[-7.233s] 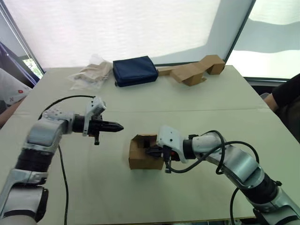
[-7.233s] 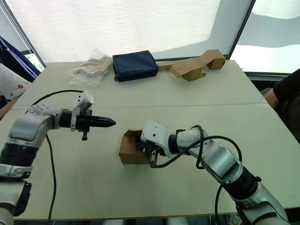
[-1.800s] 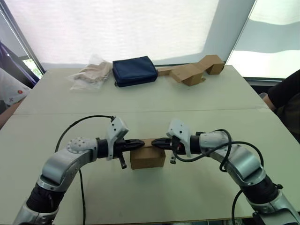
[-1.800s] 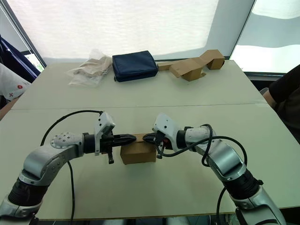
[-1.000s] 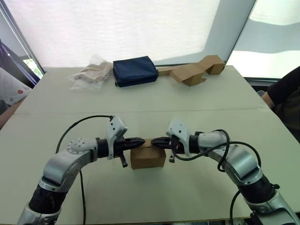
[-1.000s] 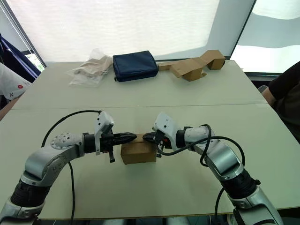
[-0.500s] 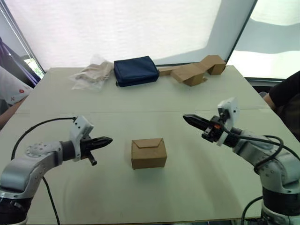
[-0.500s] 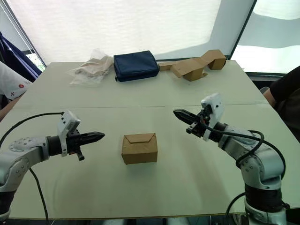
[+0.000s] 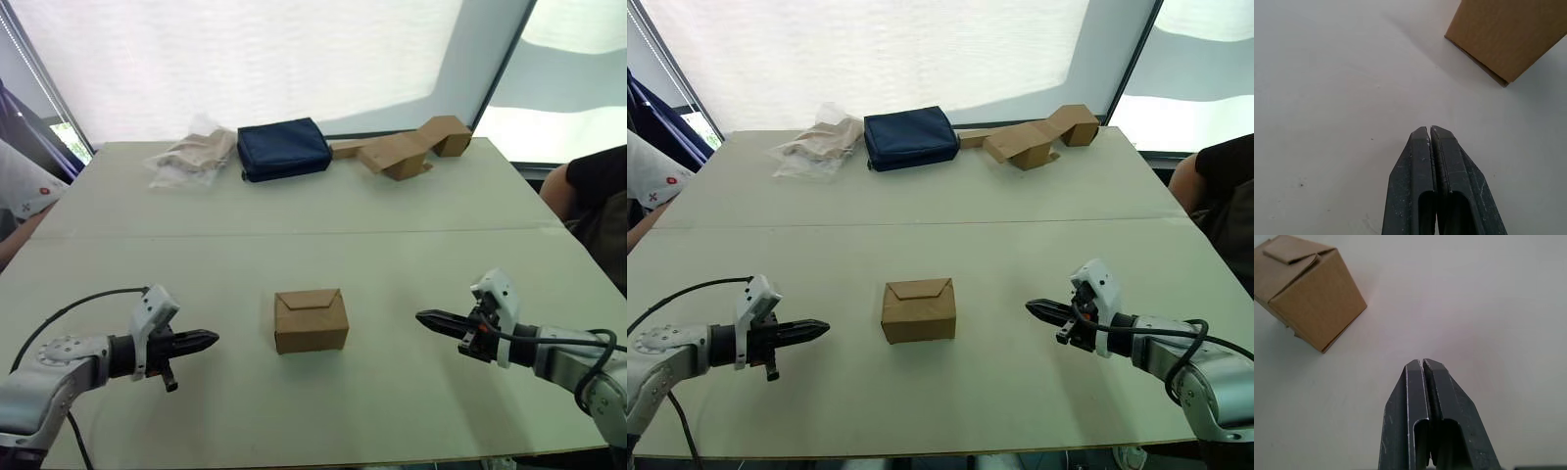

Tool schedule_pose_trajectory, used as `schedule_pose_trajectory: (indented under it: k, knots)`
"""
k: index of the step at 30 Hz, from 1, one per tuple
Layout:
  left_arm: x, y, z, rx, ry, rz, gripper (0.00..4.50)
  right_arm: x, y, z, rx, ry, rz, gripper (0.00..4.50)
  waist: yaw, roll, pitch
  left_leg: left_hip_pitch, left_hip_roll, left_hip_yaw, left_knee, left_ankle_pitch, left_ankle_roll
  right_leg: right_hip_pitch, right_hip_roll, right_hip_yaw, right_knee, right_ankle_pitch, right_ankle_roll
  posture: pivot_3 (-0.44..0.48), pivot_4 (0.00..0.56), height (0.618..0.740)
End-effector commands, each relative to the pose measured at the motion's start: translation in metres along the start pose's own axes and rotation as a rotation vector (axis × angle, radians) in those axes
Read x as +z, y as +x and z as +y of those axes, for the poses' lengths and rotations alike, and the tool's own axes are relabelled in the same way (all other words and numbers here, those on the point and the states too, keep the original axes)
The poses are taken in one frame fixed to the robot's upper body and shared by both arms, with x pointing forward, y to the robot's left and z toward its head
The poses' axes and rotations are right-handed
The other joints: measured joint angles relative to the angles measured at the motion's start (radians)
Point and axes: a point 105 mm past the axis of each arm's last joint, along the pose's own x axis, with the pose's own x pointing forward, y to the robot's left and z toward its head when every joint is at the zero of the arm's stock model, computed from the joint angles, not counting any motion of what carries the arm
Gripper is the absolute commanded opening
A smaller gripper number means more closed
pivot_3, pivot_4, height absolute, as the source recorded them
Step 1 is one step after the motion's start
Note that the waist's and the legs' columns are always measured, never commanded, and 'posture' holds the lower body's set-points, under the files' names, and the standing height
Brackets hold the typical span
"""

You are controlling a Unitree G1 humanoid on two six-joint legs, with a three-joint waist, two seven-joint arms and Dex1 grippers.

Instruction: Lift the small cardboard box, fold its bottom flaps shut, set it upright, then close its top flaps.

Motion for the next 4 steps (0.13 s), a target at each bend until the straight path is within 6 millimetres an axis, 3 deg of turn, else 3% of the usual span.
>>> schedule_pose_trajectory:
  k: [1, 4]
  knots:
    - [0.0073, -0.0039, -0.0015, 0.003, 0.003, -0.039, 0.05, 0.0047, -0.0005, 0.0034, 0.012, -0.031, -0.021, 0.00, 0.000, 0.000, 0.000, 0.000, 0.000, 0.000, 0.000, 0.000, 0.000, 0.000, 0.000, 0.000, 0.000, 0.000, 0.000, 0.000, 0.150, 0.740]
    - [0.0072, -0.0032, -0.0021, 0.003, 0.003, -0.040, 0.05, 0.0029, 0.0015, 0.0044, 0.017, -0.034, -0.013, 0.00, 0.000, 0.000, 0.000, 0.000, 0.000, 0.000, 0.000, 0.000, 0.000, 0.001, 0.000, 0.000, 0.000, 0.000, 0.000, 0.000, 0.150, 0.740]
